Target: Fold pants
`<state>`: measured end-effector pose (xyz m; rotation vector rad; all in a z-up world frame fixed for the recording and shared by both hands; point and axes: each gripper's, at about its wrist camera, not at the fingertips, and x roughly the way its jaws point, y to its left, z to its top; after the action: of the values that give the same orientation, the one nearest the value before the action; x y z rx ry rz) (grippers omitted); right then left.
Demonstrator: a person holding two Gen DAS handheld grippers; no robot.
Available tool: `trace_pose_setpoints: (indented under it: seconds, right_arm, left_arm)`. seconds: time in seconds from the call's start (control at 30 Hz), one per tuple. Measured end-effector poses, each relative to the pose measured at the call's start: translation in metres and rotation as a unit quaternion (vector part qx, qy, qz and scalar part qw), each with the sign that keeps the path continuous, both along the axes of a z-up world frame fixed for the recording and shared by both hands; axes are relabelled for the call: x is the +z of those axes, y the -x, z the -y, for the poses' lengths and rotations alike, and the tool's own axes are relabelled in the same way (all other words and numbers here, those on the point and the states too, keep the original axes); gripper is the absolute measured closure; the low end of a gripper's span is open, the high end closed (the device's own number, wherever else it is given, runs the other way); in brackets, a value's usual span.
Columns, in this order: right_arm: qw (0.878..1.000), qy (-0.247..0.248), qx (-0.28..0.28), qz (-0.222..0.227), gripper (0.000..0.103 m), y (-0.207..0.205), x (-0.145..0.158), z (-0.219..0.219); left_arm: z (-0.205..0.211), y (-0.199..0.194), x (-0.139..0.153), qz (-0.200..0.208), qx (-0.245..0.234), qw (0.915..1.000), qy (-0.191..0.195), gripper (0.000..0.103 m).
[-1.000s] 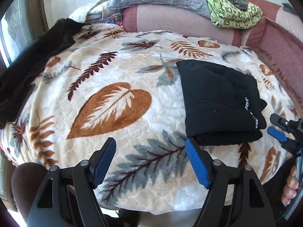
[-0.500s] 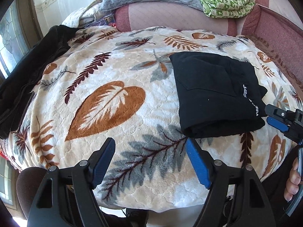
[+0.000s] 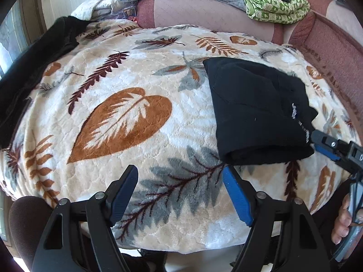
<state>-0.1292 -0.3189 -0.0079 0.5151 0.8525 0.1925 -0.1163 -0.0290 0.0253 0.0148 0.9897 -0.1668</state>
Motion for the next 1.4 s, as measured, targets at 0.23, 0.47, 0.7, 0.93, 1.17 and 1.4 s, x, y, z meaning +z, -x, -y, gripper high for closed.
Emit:
trace_pose_setpoints:
  seconds: [0.23,0.47,0.7,0.93,1.17,1.4]
  right_arm:
    - [0.997,-0.042,0.048,-0.032,0.029,-0.044,0.006,-0.004]
    - [0.996,-0.072,0.046,-0.041,0.027,-0.071,-0.005,0.002]
    - [0.992,-0.116,0.042,-0.032,0.028,-0.062,-0.012,0.013]
    - [0.989,-0.139,0.039,-0.021,0.021,-0.062,-0.014,0.014]
    - [0.993,-0.099,0.054,-0.023,0.019,-0.076,-0.008,0.001]
    - [0.997,-0.022,0.061,-0.035,0.049,-0.090,-0.005,-0.021]
  left_arm:
    - [0.005,-0.065,0.006,-0.044,-0.055,0.9878,0.139,0.024]
    - [0.007,-0.086,0.016,-0.044,-0.126,0.9541,0.268,0.024]
    - [-0.009,-0.054,0.011,-0.067,-0.188,0.9350,0.293,0.024]
    - [-0.015,-0.103,0.018,-0.055,-0.127,0.9433,0.302,0.014]
    - [0.036,-0.153,-0.034,-0.130,-0.141,0.9389,0.286,0.014]
    - [0.047,-0.142,-0.023,-0.103,-0.141,0.9548,0.241,0.052]
